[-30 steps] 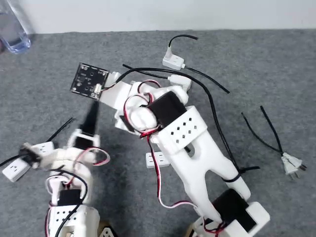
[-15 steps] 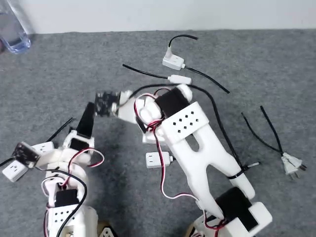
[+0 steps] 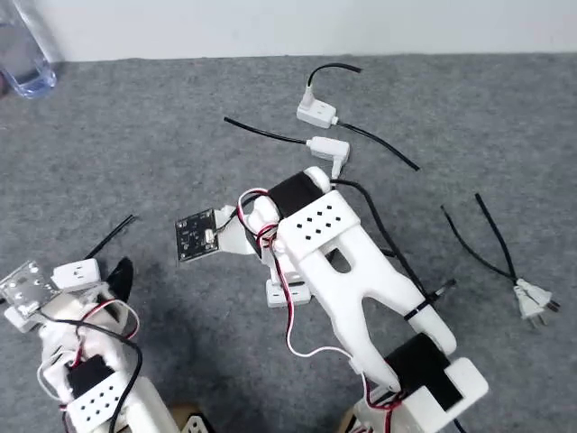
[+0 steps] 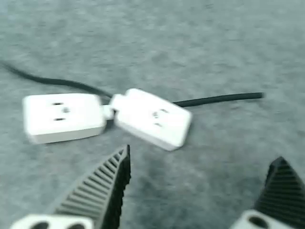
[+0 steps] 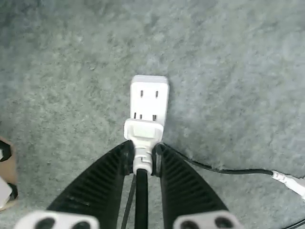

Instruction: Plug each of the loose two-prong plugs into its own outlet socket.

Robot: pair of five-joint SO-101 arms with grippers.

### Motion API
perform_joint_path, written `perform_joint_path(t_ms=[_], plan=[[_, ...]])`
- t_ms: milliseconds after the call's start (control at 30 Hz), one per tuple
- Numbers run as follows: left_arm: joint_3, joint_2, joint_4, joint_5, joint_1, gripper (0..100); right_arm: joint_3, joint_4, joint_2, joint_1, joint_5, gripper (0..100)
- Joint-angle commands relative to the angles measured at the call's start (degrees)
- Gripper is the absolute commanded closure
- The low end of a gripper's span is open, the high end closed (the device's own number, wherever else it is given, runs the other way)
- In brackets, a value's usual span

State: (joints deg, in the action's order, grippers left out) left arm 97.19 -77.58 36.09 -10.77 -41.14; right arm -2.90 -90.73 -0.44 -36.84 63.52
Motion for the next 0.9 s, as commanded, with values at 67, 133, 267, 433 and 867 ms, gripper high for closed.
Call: perform_joint_path(t_ms=[67, 133, 267, 433, 867], plan=[[-1.0, -0.5, 0.4, 1.1, -0.4, 58, 0.4, 2.6, 3.6, -0.7, 0.6, 99.1], [-1.0, -0.5, 0.3, 1.2, -0.3, 58, 0.4, 4.0, 5.3, -0.7, 0.6, 99.1], [-1.0, -0.5, 0.2, 1.2, -0.1, 58, 0.4, 5.8, 7.0, -0.7, 0.7, 99.1], [-1.0, -0.5, 0.2, 1.2, 1.4, 58, 0.3, 6.6, 7.1, -0.7, 1.8, 99.1], [-1.0, -0.5, 0.2, 1.2, 1.4, 58, -3.3, 7.5, 7.0, -0.7, 2.1, 99.1]])
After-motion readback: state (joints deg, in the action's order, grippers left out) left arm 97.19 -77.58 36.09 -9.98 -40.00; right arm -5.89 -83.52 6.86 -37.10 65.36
